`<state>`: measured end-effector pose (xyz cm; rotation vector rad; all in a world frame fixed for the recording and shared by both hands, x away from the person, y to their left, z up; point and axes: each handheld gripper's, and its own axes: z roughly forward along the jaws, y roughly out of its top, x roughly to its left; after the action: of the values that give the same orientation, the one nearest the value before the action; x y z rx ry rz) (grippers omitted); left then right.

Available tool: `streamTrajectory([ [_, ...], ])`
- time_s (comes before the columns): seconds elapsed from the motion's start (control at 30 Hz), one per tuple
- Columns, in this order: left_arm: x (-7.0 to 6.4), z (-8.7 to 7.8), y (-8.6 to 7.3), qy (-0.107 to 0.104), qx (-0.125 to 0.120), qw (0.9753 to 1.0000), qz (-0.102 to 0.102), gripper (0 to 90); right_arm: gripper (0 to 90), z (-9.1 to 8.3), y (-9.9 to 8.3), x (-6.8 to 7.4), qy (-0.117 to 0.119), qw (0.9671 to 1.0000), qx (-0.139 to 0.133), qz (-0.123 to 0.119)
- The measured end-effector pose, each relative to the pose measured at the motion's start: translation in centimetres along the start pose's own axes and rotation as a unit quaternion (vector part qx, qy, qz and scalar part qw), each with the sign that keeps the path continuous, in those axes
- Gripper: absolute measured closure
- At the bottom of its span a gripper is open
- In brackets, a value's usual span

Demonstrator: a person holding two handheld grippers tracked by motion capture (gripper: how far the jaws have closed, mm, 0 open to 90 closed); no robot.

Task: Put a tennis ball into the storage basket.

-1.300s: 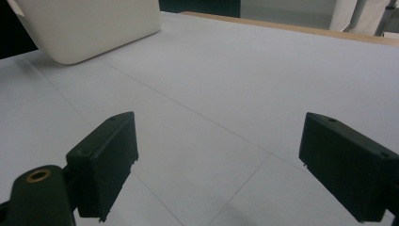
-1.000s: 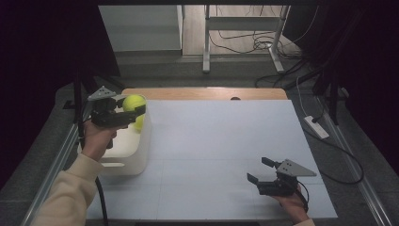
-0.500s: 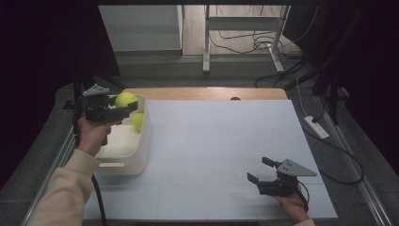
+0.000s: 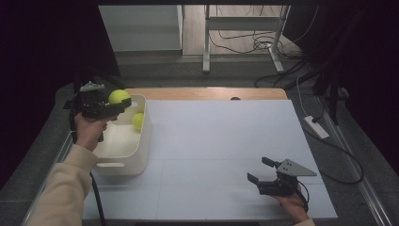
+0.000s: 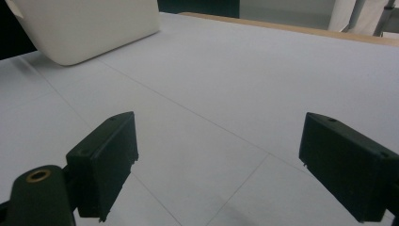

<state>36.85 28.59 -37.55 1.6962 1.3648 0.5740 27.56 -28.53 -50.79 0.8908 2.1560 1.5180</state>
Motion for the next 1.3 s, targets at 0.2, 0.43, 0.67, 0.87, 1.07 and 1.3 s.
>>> streamTrajectory([
  [0.2, 0.4, 0.5, 0.1, 0.009, 0.006, 0.9999, -0.004, 26.5, 11.9, 0.0, 0.0, 0.0, 0.000, 1.0000, 0.000, 0.000],
  [0.43, 0.9, 0.9, 0.2, 0.023, 0.016, 0.9996, -0.007, 26.5, 11.9, 0.0, 0.0, 0.0, 0.000, 1.0000, 0.002, -0.001],
  [0.67, 1.9, 1.8, 0.3, 0.042, 0.037, 0.9982, -0.021, 26.5, 11.9, 0.0, 0.0, 0.0, -0.001, 1.0000, 0.001, -0.001],
  [0.87, 2.5, 2.5, 0.2, 0.049, 0.054, 0.9970, -0.025, 26.4, 11.9, 0.1, 0.0, 0.0, -0.001, 1.0000, 0.002, -0.002],
  [1.07, 2.9, 3.3, 0.0, 0.055, 0.077, 0.9952, -0.025, 26.4, 11.9, 0.0, 0.0, 0.0, 0.000, 1.0000, 0.003, -0.002],
  [1.3, 3.0, 3.8, -0.2, 0.062, 0.098, 0.9930, -0.020, 26.3, 11.9, 0.0, 0.0, 0.0, 0.000, 1.0000, 0.004, -0.003],
])
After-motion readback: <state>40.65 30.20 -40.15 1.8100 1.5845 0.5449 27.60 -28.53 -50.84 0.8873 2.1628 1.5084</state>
